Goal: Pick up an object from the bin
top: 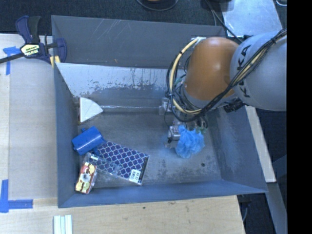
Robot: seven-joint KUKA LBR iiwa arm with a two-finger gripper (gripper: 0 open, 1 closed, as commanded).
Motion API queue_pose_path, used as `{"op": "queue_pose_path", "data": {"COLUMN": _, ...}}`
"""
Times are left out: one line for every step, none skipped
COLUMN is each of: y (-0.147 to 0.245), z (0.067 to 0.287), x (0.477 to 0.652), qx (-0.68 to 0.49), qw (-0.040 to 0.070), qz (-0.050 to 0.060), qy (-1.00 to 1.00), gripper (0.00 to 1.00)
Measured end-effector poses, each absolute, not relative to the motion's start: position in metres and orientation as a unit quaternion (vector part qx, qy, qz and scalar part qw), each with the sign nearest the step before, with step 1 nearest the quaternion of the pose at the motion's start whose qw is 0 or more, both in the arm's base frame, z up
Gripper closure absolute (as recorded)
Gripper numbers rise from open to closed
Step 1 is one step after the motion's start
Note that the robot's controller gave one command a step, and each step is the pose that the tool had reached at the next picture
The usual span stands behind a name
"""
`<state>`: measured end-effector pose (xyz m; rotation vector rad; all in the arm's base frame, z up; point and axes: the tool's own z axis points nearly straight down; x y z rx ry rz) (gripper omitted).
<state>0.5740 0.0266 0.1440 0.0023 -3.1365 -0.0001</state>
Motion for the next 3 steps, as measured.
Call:
{"op": "queue_pose_path", "data": {"y": 0.027, "z": 0.149, "x": 0.576, "qx": 0.000, "qw": -0.002, "qz": 0.000, "qy": -1.000, "gripper": 0.00}}
{"op": "queue_pose_path", "data": {"y": 0.028, "z": 0.191, "x": 0.588, "qx": 0.023, "qw": -0.001, "qz": 0.000, "qy": -1.000, "gripper": 0.00}}
{"op": "queue_pose_path", "data": {"y": 0.038, "z": 0.191, "x": 0.624, "qx": 0.017, "qw": -0.005, "qz": 0.000, "qy": -1.000, "gripper": 0.00}}
